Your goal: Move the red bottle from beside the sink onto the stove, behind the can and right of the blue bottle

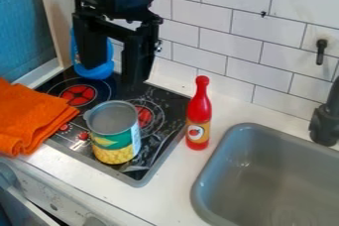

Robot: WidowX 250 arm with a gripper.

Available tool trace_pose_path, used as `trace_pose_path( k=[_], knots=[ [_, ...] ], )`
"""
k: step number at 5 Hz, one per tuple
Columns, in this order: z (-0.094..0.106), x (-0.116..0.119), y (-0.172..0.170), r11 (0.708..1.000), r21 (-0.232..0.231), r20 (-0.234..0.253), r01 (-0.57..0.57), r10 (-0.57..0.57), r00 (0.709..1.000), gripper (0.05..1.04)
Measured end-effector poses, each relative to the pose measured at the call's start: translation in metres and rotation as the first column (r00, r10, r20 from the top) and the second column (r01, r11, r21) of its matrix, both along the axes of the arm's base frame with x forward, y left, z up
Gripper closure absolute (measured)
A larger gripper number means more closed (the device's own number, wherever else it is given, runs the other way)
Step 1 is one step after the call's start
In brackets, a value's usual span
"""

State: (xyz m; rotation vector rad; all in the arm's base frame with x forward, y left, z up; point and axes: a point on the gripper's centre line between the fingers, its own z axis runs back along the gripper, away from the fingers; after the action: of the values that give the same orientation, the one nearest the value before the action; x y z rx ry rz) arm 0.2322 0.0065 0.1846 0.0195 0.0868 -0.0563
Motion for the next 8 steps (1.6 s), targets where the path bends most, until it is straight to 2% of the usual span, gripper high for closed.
trace_pose_path(
  k=[1, 2, 3, 4, 5, 6, 7, 8],
  knots=[
    [-0.005, 0.0, -0.001, 1.0, -0.004, -0.021, -0.004, 0.003, 1.0, 0.083],
    [-0.011, 0.008, -0.021, 0.999, -0.045, -0.015, -0.009, 0.008, 1.0, 0.083],
    [-0.011, 0.029, -0.037, 0.998, -0.031, 0.026, 0.048, -0.047, 0.999, 0.083],
    [-0.024, 0.051, -0.045, 0.998, -0.003, 0.011, 0.059, -0.059, 0.998, 0.083],
    [-0.027, 0.062, -0.044, 0.999, 0.024, -0.005, 0.046, -0.046, 0.999, 0.083],
    [-0.028, 0.071, -0.042, 0.998, 0.034, 0.013, 0.051, -0.051, 0.999, 0.083],
    [-0.039, 0.078, -0.043, 0.998, 0.035, 0.013, 0.05, -0.05, 0.999, 0.083],
    [-0.054, 0.082, -0.039, 0.999, 0.019, -0.019, 0.032, -0.031, 0.999, 0.083]
  ],
)
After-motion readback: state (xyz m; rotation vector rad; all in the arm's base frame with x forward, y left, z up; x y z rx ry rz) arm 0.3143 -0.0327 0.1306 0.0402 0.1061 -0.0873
